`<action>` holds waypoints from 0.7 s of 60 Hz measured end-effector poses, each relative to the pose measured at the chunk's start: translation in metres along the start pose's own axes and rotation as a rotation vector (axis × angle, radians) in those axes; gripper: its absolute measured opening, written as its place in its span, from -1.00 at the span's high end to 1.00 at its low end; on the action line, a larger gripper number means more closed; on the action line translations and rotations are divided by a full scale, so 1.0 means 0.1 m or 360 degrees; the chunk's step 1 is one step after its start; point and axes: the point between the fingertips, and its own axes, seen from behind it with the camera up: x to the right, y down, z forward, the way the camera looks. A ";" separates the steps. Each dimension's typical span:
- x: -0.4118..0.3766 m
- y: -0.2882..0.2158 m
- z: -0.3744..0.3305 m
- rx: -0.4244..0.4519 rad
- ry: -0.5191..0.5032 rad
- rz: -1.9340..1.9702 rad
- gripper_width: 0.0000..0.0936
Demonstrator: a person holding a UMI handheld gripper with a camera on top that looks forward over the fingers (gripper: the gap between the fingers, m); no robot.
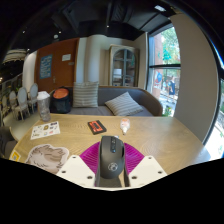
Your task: Arrange mouse
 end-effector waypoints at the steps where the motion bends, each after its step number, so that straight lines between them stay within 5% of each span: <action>1: -0.19 -0.06 -0.01 0.0020 -0.0034 -0.0007 0.29; 10: -1.62 -0.14 -0.19 0.0096 -0.0233 -0.0186 0.30; 19: -2.54 0.50 0.05 -0.0117 -0.0354 -0.0204 0.30; 30: -2.72 0.96 0.29 -0.0234 -0.0251 -0.0290 0.22; 38: -2.78 1.01 0.24 -0.0290 -0.0307 -0.0316 -0.03; 42: -2.89 0.97 0.13 -0.0284 -0.0406 -0.0255 -0.67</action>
